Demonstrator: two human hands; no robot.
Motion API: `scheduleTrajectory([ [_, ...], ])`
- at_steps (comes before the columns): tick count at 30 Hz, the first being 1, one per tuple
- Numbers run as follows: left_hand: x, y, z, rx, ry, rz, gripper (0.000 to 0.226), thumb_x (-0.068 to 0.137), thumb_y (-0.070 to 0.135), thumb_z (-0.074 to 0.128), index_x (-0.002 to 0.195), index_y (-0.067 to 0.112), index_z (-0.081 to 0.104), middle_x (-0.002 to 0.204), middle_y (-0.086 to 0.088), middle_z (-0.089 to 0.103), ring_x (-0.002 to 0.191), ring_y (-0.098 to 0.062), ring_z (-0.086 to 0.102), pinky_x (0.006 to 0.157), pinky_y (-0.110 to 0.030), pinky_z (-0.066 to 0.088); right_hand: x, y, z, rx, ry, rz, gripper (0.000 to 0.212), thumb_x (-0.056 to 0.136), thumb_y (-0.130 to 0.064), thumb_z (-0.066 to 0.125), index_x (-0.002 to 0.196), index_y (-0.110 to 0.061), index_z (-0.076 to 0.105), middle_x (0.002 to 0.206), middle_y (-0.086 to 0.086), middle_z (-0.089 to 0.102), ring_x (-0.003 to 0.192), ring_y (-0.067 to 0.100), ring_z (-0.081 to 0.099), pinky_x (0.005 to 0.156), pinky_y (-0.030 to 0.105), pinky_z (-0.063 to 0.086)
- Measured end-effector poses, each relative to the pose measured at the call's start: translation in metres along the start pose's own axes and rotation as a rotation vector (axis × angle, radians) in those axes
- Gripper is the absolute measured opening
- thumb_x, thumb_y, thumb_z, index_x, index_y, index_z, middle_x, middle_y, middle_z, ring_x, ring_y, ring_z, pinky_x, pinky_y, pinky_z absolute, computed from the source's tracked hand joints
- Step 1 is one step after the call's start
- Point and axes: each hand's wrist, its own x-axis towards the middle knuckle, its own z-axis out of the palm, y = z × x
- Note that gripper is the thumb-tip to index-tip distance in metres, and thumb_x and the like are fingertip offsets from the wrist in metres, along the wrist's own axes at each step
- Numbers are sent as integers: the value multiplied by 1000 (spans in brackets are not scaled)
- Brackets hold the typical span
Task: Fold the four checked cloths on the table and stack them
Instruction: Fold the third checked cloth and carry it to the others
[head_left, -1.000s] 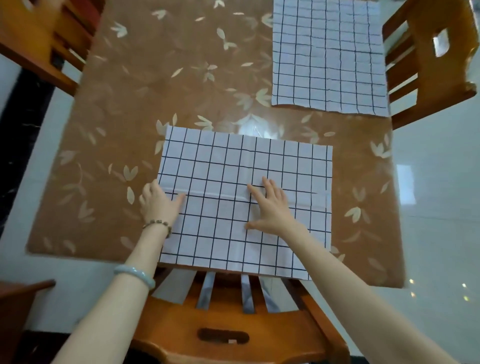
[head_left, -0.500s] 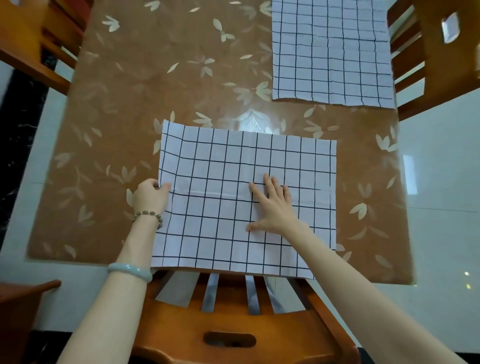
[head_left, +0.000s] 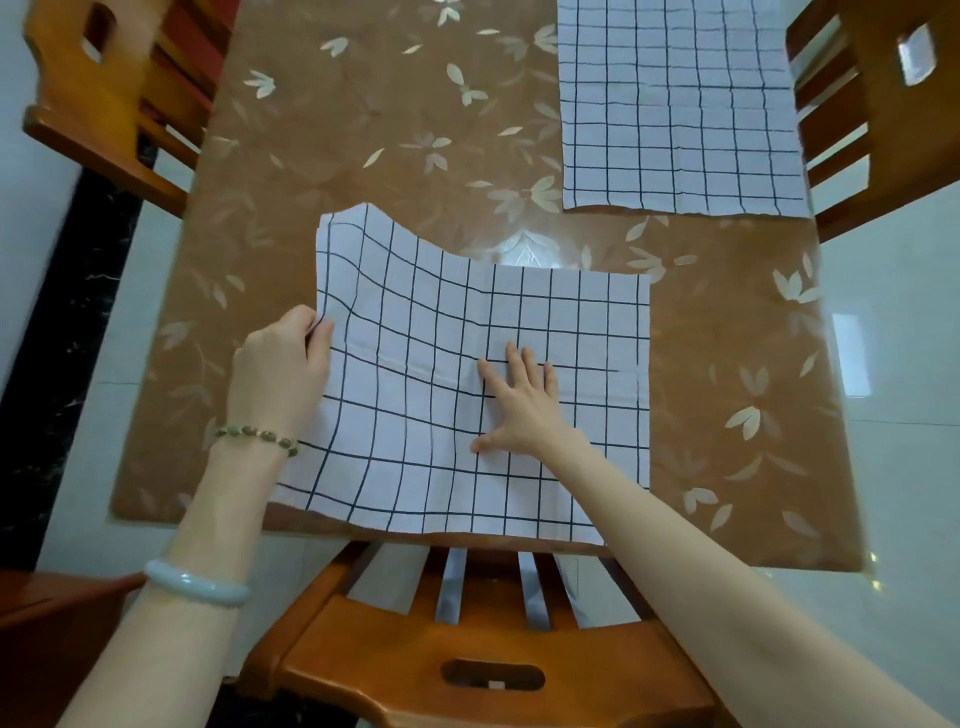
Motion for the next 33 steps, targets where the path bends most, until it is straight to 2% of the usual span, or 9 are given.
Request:
scheduleTrajectory([
  [4,-6,32,-13,-1,0,90,34,97,23,48,69,4,46,52,-6,44,46,-22,42,43,-29,26,-2,-1,-2,196,61,3,104,72,-50,75,152,-27,14,160,14,-6,146,29,-15,118,46,-6],
  [7,-13,65,-13,15,-20,177,30,97,23,48,72,6,51,53,-1,44,51,-24,45,50,-31,31,-15,10,-12,467,310,29,65,83,-28,70,141,-16,41,154,15,23,145,29,13,117,41,16],
  [12,-25,124,12,-6,-98,265,25,99,21,43,75,12,43,62,-1,42,53,-19,40,58,-29,29,-50,32,-48,866,483,191,27,92,-16,58,118,-15,63,122,1,58,117,17,53,104,29,40],
  [16,-33,164,51,86,-233,319,20,100,19,39,95,8,55,84,-11,62,79,-30,62,62,-30,39,-72,45,-85,1338,470,206,14,94,-17,57,98,-11,69,93,5,67,95,19,64,86,29,54],
  [20,-38,193,85,80,-357,308,24,100,18,38,103,4,58,95,-16,65,89,-32,63,66,-34,43,-74,61,-103,1641,342,238,32,96,-35,52,90,-7,67,85,4,69,82,17,66,74,28,55],
  [24,-46,198,107,-84,-482,244,43,99,44,35,102,7,57,97,-13,65,89,-32,61,70,-34,45,-68,79,-96,1539,258,370,33,87,-40,64,93,-7,63,78,4,57,66,15,53,53,21,44],
  [27,-41,174,119,-16,-448,256,39,100,39,33,120,10,52,115,-9,60,104,-29,57,82,-38,45,-58,96,-78,1253,354,469,29,82,-23,70,101,-2,67,94,5,67,82,18,63,71,30,52],
  [29,-29,145,127,14,-428,262,35,101,28,34,125,8,49,123,-9,56,113,-26,49,92,-35,39,-54,102,-68,1173,349,528,20,79,-17,69,95,-6,71,95,8,73,90,25,69,85,43,56],
  [33,-3,89,145,74,-417,267,41,100,22,38,138,7,39,146,-9,39,135,-22,34,111,-31,25,-39,118,-46,1040,357,582,36,68,-23,61,94,2,64,96,19,68,91,38,64,82,58,52],
])
